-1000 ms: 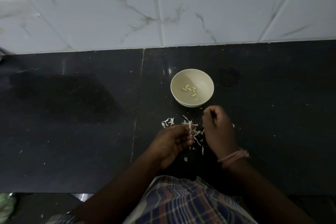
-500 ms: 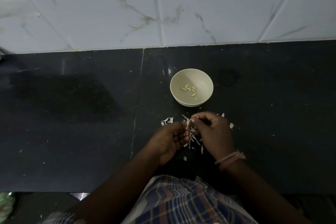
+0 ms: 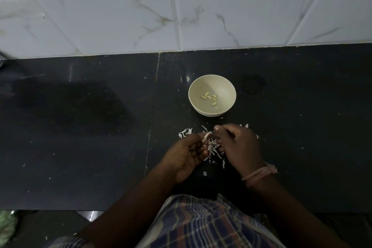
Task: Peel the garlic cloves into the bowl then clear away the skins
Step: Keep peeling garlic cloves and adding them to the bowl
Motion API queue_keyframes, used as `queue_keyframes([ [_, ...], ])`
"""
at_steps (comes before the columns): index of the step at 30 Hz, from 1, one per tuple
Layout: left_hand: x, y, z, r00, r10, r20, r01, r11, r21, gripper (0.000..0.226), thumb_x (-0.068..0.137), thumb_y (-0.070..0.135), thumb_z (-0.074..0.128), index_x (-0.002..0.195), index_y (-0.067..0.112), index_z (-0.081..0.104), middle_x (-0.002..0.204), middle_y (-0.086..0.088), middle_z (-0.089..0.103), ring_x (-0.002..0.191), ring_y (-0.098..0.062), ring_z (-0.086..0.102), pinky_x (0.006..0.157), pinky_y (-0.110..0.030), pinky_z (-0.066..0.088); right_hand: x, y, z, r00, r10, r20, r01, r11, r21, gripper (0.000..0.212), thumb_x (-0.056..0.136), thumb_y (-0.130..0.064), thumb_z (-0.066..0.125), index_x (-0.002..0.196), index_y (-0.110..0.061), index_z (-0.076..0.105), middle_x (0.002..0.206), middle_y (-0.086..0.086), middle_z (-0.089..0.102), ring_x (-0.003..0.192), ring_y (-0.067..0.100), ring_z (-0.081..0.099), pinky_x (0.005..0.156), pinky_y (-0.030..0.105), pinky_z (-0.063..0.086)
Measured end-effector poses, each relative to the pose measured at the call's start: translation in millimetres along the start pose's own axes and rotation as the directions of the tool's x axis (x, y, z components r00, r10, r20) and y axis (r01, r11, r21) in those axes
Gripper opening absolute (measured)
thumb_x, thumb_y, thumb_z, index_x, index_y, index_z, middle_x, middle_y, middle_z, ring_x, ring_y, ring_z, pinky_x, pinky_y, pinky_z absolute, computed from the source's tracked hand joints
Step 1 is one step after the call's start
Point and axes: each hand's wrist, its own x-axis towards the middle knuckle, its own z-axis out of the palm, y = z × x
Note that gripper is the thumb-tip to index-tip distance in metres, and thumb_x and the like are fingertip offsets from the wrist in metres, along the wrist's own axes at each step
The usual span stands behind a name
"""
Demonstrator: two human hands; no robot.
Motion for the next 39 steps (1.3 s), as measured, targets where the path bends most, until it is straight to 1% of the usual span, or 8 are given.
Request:
queue_keyframes([
  [2, 1, -1, -1, 1.0, 0.002, -0.007, -0.002, 1.0, -0.003, 0.022, 0.096, 0.008, 0.055, 0.108, 0.001, 0.072, 0.078, -0.007, 0.066, 0.063, -0.011, 0.061, 0.057, -0.021, 0.056, -1, -1, 0, 1.0, -0.02, 0.007, 0.019, 0.999, 0.039, 0.006, 0.093, -0.02, 0.07, 0.092, -0.022, 0.076, 0.084, -0.009, 0.074, 0.08, 0.006, 0.071, 0.079, 0.042, 0.06],
  [4, 2, -1, -1, 1.0, 0.013, -0.009, -0.012, 1.0, 0.002, 0.023, 0.097, 0.008, 0.054, 0.108, 0.0, 0.073, 0.077, -0.007, 0.066, 0.062, -0.01, 0.061, 0.057, -0.021, 0.056, -1, -3, 2, 0.999, -0.037, 0.021, 0.035, 0.997, 0.075, 0.019, 0.089, -0.009, 0.071, 0.101, -0.024, 0.075, 0.096, -0.012, 0.074, 0.091, 0.001, 0.069, 0.087, 0.036, 0.059],
  [7, 1, 2, -1, 0.999, 0.038, -0.007, -0.037, 0.999, 0.012, 0.023, 0.098, 0.009, 0.054, 0.106, 0.0, 0.073, 0.077, -0.007, 0.067, 0.063, -0.01, 0.06, 0.058, -0.021, 0.056, -2, -4, 4, 0.995, -0.082, 0.065, 0.077, 0.994, 0.074, 0.024, 0.091, -0.011, 0.069, 0.11, -0.025, 0.075, 0.108, -0.013, 0.072, 0.102, 0.001, 0.066, 0.094, 0.034, 0.056],
  [14, 0, 7, 1, 0.99, 0.137, 0.023, -0.138, 0.99, 0.028, 0.014, 0.093, 0.012, 0.065, 0.097, 0.003, 0.075, 0.084, -0.01, 0.072, 0.067, -0.013, 0.066, 0.064, -0.023, 0.059, -1, -1, 6, 0.993, -0.094, 0.065, 0.095, 0.995, -0.007, 0.006, 0.09, -0.02, 0.073, 0.093, -0.025, 0.074, 0.093, -0.011, 0.071, 0.09, 0.004, 0.067, 0.082, 0.038, 0.059],
  [19, 2, -4, 2, 0.932, 0.36, 0.033, -0.362, 0.927, 0.103, 0.021, 0.092, 0.003, 0.066, 0.112, -0.002, 0.072, 0.1, -0.016, 0.076, 0.085, -0.017, 0.073, 0.08, -0.026, 0.06, 0, -5, 7, 0.999, -0.032, 0.013, 0.032, 0.998, 0.049, 0.006, 0.091, -0.019, 0.072, 0.089, -0.025, 0.074, 0.086, -0.008, 0.073, 0.082, 0.007, 0.07, 0.077, 0.037, 0.06],
  [24, 6, -9, 6, 0.868, 0.496, -0.021, -0.477, 0.844, 0.245, 0.017, 0.098, 0.003, 0.061, 0.103, 0.001, 0.077, 0.097, -0.022, 0.076, 0.085, -0.023, 0.071, 0.079, -0.031, 0.059, 1, -15, 15, 0.996, 0.09, -0.004, -0.087, 0.979, 0.185, 0.012, 0.088, -0.007, 0.072, 0.083, -0.016, 0.078, 0.075, -0.002, 0.076, 0.071, 0.013, 0.074, 0.07, 0.035, 0.062],
  [31, 9, -8, 9, 0.895, 0.446, -0.028, -0.436, 0.885, 0.166, 0.019, 0.099, 0.0, 0.059, 0.097, 0.004, 0.077, 0.094, -0.019, 0.076, 0.083, -0.021, 0.07, 0.081, -0.031, 0.059, 1, -20, 13, 0.978, 0.195, 0.075, -0.209, 0.901, 0.381, 0.013, 0.089, -0.001, 0.07, 0.082, -0.008, 0.077, 0.071, 0.011, 0.075, 0.061, 0.018, 0.068, 0.06, 0.026, 0.056],
  [39, 6, 0, 8, 0.958, 0.278, 0.077, -0.277, 0.961, -0.024, 0.022, 0.101, -0.005, 0.048, 0.108, -0.001, 0.068, 0.093, -0.015, 0.073, 0.076, -0.015, 0.071, 0.073, -0.022, 0.059, -2, -18, 14, 0.961, 0.25, 0.115, -0.274, 0.829, 0.488, 0.009, 0.092, 0.0, 0.066, 0.088, -0.003, 0.075, 0.083, 0.023, 0.073, 0.068, 0.022, 0.066, 0.065, 0.03, 0.055],
])
